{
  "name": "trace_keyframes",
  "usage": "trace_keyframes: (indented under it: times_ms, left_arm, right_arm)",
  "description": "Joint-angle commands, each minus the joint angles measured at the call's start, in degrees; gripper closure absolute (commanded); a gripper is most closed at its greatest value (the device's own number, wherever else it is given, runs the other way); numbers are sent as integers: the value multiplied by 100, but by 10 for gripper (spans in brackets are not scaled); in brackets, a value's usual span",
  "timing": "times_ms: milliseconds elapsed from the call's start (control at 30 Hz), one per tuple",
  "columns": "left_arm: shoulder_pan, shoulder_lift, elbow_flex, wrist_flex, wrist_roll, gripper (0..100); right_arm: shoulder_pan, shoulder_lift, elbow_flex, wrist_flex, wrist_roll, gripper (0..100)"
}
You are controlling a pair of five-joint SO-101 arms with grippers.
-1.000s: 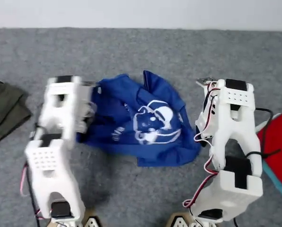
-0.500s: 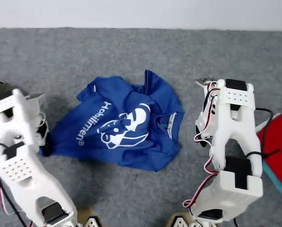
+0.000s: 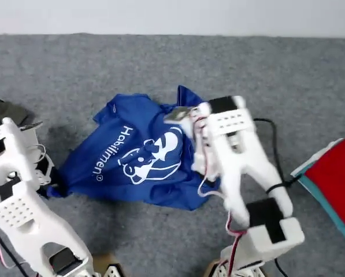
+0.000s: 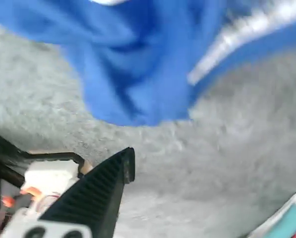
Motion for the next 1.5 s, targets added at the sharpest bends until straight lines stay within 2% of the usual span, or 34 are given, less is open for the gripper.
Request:
trace_keyframes:
  times_ms: [0,133,333,500,600,733,867,1033,1167,1333,1467]
  left_arm:
    - [-18,-774,-365,158,-62,744]
    - [123,-1310,-681,167,-88,724]
    - [-70,-1881,-488,167,-88,724]
    - [-88,-2163,75,167,-97,724]
    - [-70,-2338,382,167,-97,724]
    - [-88,-2629,681,167,-97,724]
    - [-79,-3042,884,167,-97,724]
    - [-70,-3613,1191,167,-132,724]
    - [-70,-4000,1534,167,-448,724]
    - [0,-4343,1754,167,-677,724]
    - [79,-4554,1974,167,-765,724]
  right_arm:
    - [-470,-444,-9,242,352,432]
    - [-822,-629,237,259,360,433]
    - [-1719,-778,1714,207,387,433]
    - [-1895,-769,2321,-734,387,435]
    - [-1895,-655,2374,-1156,387,507]
    - [-1842,-66,2347,-1745,387,695]
    - [-1508,576,2321,-2519,387,850]
    - [-673,1112,1635,-2633,387,874]
    - [101,1121,747,-2123,422,912]
    - [1068,1138,-484,-1156,1275,954]
    - [1666,1253,-923,-954,1609,945]
